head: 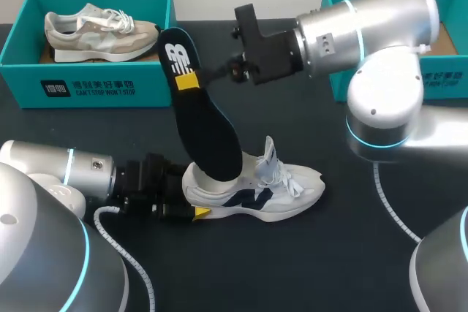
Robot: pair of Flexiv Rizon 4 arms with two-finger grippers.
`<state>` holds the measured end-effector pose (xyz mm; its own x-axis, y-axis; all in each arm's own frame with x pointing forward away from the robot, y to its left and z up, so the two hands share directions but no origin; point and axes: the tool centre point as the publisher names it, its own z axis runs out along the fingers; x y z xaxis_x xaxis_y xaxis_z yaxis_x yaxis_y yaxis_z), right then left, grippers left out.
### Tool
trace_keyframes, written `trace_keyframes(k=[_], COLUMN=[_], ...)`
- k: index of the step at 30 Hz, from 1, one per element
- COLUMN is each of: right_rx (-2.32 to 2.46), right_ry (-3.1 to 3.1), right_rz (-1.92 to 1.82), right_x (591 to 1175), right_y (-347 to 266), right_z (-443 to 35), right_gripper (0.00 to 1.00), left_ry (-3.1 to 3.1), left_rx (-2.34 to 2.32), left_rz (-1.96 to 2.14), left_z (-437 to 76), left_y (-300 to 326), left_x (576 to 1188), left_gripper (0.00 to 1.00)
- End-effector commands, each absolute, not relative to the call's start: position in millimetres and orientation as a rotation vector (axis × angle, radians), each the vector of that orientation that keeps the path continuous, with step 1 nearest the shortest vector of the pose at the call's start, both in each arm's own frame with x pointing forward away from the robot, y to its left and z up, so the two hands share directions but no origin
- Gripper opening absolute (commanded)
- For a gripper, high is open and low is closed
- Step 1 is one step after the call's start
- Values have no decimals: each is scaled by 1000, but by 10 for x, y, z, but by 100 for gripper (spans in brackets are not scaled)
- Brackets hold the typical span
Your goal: Take the shoe out of the shoebox, open the shoe tongue, remove and reinsert the insole, then place the shoe into the shoebox
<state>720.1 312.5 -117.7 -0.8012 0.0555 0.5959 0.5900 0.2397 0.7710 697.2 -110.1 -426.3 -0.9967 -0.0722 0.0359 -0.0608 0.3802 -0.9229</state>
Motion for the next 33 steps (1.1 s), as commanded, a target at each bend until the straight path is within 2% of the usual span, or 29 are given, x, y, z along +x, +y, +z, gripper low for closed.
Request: trace_keyframes(k=[1, 8, 13, 18, 33], right_rx=[-594, -648, -772, -810, -890], right_ry=[-2071, -2064, -2039, -1946, -1807], right_rz=[-1589, -1565, -1507, -1602, -1615], right_x=[7191, 7245, 7266, 7230, 6798], right_y=[3134, 3023, 2831, 2709, 2520], right_z=[-1176, -1131, -940, -674, -112], right_gripper=[0, 0, 0, 0, 0], left_ry=[2603, 2603, 2603, 2603, 2603], left_rx=[-126, -126, -126, -126, -126], left_rz=[-1736, -1736, -1736, -1736, -1736], left_z=[-4328, -4328, -4328, -4328, -4328], left_y=[-1113, -1113, -1113, -1113, -1113], left_x=[6975, 6975, 6975, 6975, 6975], left_gripper=[0, 0, 0, 0, 0])
